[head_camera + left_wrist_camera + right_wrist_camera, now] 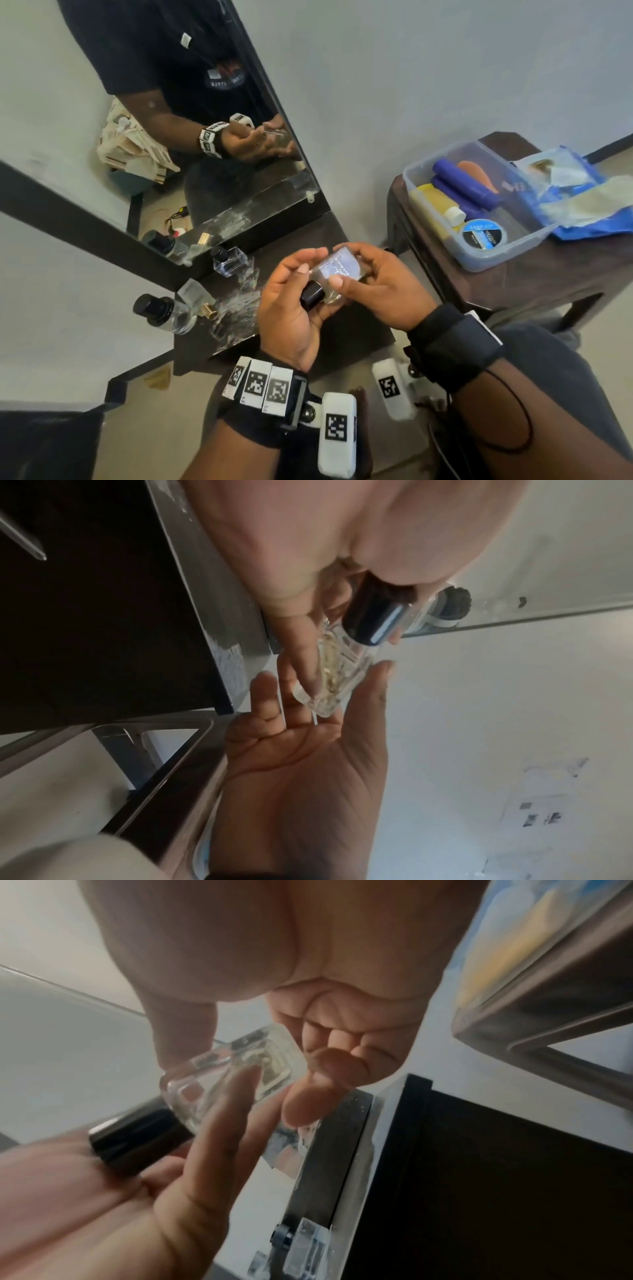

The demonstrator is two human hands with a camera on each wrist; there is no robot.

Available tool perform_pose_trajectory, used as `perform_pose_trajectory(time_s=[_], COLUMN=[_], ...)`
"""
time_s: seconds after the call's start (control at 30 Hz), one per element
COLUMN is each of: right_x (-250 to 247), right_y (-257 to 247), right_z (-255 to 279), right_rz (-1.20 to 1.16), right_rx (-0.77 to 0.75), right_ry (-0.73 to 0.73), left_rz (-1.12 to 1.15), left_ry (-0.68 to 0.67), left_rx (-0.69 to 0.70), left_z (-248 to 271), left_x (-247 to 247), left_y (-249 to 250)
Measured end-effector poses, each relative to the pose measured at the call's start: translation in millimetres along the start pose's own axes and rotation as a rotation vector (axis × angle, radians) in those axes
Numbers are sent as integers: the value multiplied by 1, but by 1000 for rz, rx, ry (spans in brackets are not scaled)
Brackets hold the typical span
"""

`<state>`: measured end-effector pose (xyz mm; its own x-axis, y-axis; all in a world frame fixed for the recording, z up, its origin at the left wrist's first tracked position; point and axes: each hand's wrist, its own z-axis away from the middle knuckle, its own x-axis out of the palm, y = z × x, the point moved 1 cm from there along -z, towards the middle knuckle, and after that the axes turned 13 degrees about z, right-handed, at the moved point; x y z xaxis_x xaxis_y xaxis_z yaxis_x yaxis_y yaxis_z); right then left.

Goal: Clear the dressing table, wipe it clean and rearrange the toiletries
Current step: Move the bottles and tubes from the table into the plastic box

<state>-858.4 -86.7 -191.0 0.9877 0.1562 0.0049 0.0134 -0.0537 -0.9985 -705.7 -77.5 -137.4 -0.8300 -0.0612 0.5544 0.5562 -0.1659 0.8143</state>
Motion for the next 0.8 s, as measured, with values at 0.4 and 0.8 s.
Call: perform_pose_trajectory(time_s=[0.4, 0.8], right_x=[-58, -126], right_y=[-8, 8], right_z=[2, 7], right_rz=[291, -75], right_rx=[-102, 172], right_ry=[174, 1071], left_rz=[-155, -780], left_ry=[-31, -616], left_rx=[34, -38], left_z=[-18, -35], left_x=[51, 87], left_y=[-19, -106])
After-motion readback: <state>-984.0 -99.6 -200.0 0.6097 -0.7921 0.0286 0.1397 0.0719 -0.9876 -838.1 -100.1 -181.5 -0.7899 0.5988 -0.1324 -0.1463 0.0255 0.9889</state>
